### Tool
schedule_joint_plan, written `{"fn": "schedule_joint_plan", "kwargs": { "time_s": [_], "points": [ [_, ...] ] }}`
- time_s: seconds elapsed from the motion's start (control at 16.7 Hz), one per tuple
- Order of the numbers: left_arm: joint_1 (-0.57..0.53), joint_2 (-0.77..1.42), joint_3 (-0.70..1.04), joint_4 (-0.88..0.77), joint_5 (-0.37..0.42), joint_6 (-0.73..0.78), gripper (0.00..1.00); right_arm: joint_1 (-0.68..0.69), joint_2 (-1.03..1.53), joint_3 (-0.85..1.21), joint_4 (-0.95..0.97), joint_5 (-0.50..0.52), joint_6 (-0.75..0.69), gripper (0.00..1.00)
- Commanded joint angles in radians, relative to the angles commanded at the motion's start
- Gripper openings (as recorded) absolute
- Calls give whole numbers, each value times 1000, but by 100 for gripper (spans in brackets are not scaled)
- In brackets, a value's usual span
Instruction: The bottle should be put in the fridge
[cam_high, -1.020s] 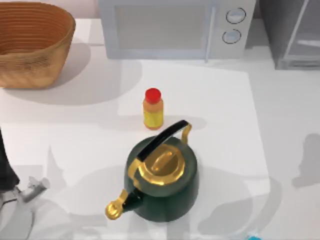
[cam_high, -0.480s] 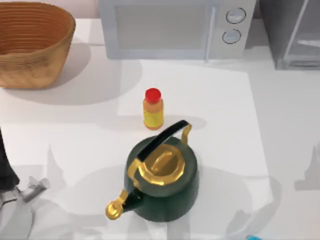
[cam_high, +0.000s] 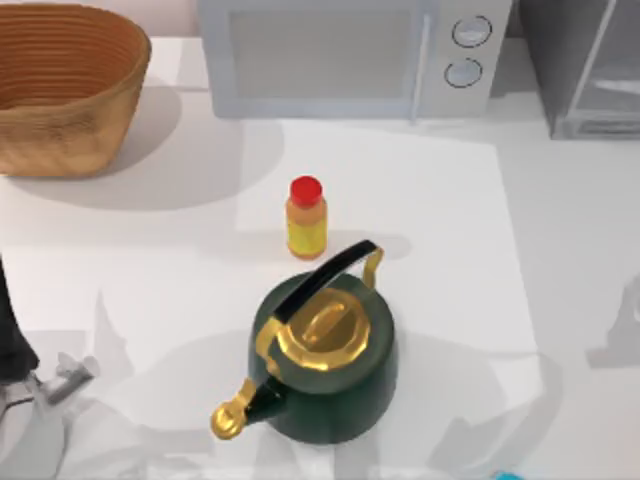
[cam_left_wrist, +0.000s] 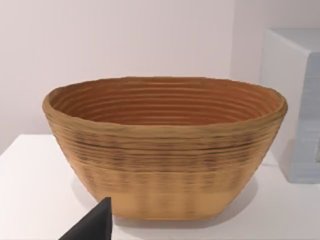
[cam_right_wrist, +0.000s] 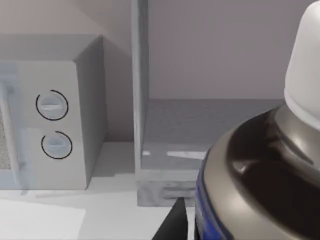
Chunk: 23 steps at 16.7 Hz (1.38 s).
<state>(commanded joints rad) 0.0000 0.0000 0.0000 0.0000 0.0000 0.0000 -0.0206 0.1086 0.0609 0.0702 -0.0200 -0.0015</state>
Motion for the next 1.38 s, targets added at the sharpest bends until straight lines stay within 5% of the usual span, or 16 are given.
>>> {"fn": "schedule_joint_plan", "kwargs": {
  "time_s": [1.02,1.38],
  "points": [
    [0,0,0,0,0,0,100,-208,1639,736,847,-193,0,1],
    [0,0,0,0,0,0,100,-255,1974,907,1041,-232,14,1]
  ]
}}
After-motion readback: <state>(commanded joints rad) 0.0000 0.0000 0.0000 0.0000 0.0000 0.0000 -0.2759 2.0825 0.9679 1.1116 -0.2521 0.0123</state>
